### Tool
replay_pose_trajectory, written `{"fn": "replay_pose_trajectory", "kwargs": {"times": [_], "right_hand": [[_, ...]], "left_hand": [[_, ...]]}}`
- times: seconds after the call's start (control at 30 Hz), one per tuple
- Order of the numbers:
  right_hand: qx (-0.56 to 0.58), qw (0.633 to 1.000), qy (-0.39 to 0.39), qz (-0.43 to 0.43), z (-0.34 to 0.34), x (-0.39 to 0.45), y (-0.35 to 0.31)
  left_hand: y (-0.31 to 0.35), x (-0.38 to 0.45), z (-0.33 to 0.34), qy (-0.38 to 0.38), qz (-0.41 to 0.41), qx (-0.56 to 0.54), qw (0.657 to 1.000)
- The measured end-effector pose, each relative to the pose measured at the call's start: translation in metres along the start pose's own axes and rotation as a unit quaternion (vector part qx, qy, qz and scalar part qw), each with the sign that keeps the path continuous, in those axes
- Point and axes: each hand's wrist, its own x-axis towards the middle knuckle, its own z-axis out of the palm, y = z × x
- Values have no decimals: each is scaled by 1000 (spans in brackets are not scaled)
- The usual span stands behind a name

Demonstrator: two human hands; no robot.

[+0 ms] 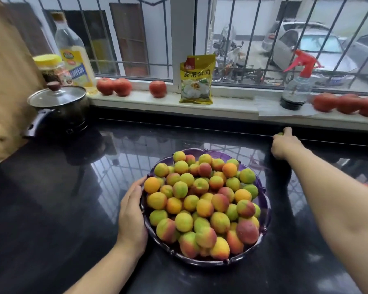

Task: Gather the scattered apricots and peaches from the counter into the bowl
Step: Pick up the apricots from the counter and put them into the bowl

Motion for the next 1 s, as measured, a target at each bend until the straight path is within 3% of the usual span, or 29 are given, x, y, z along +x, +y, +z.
{"fn": "replay_pose_trajectory", "kwargs": {"times": [0.17,0.3,0.5,0.57,0.67,0.73,0.9,1.0], "right_hand": [[-9,1000,-4,6,-3,6,-6],[7,999,44,-28,-3,-8,-16],[162,974,92,-132,-14,-75,-44],[270,947,106,-136,-27,-110,-47],[471,863,62,-170,-51,-171,-43],[510,832,29,-217,-65,-211,-39],[466,844,-3,-264,-84,-260,-48],[359,888,33,-285,-87,-269,-67]], "left_hand": [[0,0,0,-5,-3,2,1000],[-1,0,-1,-9,-1,-19,1000],[-1,1,-1,-9,-9,-31,999],[-1,1,-1,-18,-11,-36,999],[2,-1,0,-21,-6,-23,999],[3,-1,1,-17,-3,-13,1000],[5,-1,1,-17,3,-13,1000],[4,-1,0,-21,-2,-19,1000]]}}
